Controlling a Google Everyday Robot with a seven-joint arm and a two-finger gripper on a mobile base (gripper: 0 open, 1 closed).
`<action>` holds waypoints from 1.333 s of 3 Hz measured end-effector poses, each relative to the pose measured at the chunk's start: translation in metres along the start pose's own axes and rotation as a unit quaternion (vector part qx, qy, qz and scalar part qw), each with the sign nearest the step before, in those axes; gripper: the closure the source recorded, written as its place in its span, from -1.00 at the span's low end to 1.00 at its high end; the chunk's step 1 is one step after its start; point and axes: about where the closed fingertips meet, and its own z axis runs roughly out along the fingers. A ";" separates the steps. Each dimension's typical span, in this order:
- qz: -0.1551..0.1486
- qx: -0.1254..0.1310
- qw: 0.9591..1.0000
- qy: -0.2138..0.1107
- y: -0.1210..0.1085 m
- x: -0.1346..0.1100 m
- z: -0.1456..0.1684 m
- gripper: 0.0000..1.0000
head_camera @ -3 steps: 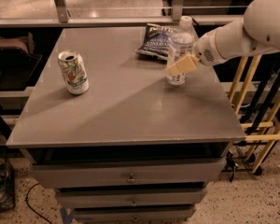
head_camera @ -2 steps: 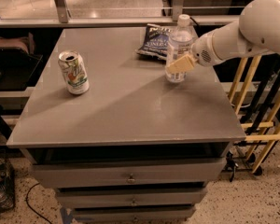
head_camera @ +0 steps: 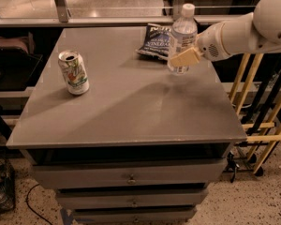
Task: Move blue plastic bottle near 7up can
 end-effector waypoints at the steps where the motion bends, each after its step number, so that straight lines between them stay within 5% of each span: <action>1: -0.025 -0.012 1.000 -0.015 0.007 -0.015 -0.028 1.00; 2: -0.027 -0.014 0.999 -0.014 0.008 -0.015 -0.028 1.00; 3: -0.041 -0.058 0.997 -0.025 0.030 -0.025 -0.012 1.00; 4: -0.089 -0.133 0.986 -0.039 0.071 -0.059 0.005 1.00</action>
Offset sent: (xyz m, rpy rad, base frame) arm -0.0165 -0.0036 0.0241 -0.0005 -0.0316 0.0471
